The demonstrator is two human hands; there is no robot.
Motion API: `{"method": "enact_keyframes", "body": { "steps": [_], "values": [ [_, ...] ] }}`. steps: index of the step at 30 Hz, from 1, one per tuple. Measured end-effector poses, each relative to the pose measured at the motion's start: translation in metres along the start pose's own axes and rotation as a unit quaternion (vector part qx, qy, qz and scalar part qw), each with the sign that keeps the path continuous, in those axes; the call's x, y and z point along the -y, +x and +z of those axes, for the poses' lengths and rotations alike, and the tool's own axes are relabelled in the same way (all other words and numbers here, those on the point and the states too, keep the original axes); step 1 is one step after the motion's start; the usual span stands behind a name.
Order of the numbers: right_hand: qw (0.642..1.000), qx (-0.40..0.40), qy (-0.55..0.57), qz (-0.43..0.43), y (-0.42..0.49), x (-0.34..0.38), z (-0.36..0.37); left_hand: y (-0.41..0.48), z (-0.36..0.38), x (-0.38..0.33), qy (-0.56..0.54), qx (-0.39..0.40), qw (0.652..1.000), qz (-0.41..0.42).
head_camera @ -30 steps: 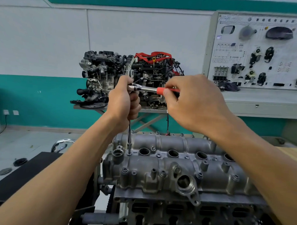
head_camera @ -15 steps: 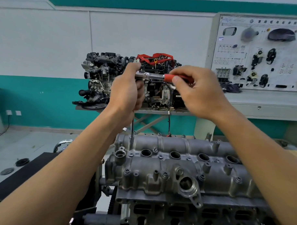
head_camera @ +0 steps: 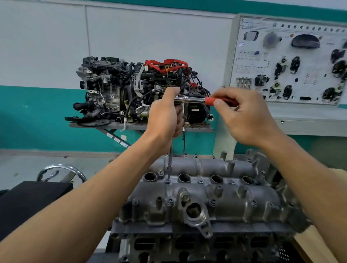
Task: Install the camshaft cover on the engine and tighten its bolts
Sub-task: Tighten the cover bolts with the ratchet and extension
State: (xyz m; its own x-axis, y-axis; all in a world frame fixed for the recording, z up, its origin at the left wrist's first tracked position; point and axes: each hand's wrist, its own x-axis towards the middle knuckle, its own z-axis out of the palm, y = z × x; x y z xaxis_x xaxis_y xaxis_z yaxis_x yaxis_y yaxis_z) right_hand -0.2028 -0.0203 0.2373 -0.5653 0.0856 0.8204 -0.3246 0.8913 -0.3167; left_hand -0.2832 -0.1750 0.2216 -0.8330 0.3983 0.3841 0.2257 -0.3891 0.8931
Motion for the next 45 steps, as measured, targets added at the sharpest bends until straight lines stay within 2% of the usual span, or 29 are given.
{"method": "enact_keyframes", "body": {
  "steps": [13, 22, 27, 34, 38, 42, 45],
  "values": [
    [1.0, 0.0, -0.014, 0.016, -0.01, 0.001, 0.002, -0.005, 0.003, 0.003, 0.006, -0.025, 1.0, -0.016],
    [0.991, -0.05, -0.12, 0.027, -0.033, 0.058, -0.003, 0.005, -0.002, 0.006, 0.003, 0.0, 1.0, -0.02],
    [0.988, -0.031, -0.151, 0.021, -0.039, 0.083, -0.001, 0.007, -0.008, 0.004, -0.018, 0.01, 1.0, -0.023],
    [0.998, -0.019, -0.055, -0.018, -0.029, 0.064, -0.016, 0.004, -0.004, -0.006, -0.006, 0.008, 1.0, 0.0],
    [0.998, -0.06, 0.016, -0.017, -0.01, 0.044, -0.032, 0.01, 0.011, -0.026, -0.029, 0.025, 0.998, 0.05],
    [0.997, -0.077, 0.006, 0.004, -0.007, 0.015, -0.046, 0.009, 0.041, -0.009, -0.039, 0.021, 0.999, 0.017],
    [0.999, -0.041, 0.003, 0.016, -0.019, -0.009, -0.05, 0.007, 0.055, 0.01, -0.022, 0.008, 1.0, 0.01]
  ]
}}
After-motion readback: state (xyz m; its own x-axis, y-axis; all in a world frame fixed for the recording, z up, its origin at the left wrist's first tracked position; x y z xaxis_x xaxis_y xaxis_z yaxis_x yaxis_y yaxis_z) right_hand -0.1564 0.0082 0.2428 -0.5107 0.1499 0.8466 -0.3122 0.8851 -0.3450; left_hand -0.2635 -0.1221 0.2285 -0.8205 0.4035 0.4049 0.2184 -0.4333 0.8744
